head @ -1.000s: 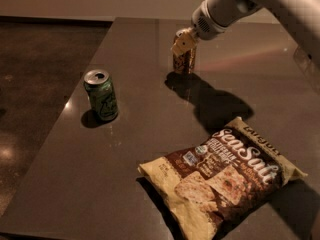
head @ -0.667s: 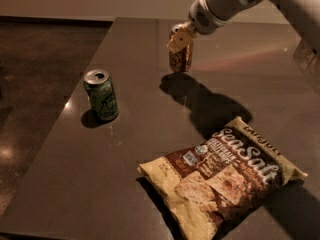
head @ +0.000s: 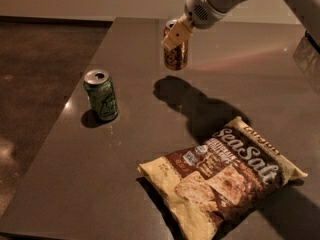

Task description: Knock orange can over

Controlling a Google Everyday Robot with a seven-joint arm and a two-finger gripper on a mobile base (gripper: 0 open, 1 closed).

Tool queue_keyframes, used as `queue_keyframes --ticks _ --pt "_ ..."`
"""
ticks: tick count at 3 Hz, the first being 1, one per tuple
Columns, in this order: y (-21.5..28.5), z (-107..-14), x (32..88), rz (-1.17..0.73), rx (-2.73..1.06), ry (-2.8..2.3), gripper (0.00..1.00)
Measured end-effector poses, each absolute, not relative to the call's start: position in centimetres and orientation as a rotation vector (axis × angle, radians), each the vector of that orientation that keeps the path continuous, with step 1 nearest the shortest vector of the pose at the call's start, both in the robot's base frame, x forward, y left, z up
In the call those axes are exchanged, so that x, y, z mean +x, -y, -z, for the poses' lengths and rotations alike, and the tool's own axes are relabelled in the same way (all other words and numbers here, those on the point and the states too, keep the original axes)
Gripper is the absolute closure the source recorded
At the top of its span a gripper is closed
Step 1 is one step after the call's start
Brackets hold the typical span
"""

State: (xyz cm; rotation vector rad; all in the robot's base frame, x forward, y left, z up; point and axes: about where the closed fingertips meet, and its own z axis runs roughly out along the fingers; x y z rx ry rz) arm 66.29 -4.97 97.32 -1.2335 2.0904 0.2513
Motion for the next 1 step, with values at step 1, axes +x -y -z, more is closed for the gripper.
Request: queue_keyframes --ticks 1 --pt "4.96 -97.31 66.29 -0.251 -1.234 -2.09 1.0"
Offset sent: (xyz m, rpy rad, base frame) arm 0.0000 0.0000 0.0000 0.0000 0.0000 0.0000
